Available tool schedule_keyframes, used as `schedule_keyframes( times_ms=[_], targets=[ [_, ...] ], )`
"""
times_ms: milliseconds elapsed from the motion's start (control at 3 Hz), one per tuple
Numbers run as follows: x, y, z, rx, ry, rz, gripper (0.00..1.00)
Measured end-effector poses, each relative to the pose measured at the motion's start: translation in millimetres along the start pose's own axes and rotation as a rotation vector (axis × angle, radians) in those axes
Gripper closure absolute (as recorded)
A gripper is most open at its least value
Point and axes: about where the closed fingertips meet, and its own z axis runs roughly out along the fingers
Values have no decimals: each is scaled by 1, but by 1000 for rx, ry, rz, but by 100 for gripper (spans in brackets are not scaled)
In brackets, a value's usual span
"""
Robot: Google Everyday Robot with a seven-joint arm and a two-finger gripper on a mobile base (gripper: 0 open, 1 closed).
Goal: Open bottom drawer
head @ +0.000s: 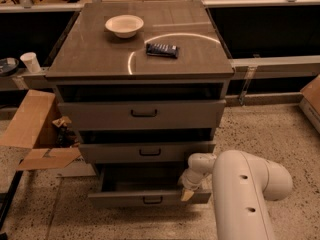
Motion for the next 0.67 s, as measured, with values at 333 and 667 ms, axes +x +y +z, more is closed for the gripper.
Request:
schedule_keyframes(
  times_ms=[333, 667],
  targets=[
    [0, 0, 0, 0, 0, 0, 0],
    [0, 0, 0, 0, 0, 0, 0]
  ],
)
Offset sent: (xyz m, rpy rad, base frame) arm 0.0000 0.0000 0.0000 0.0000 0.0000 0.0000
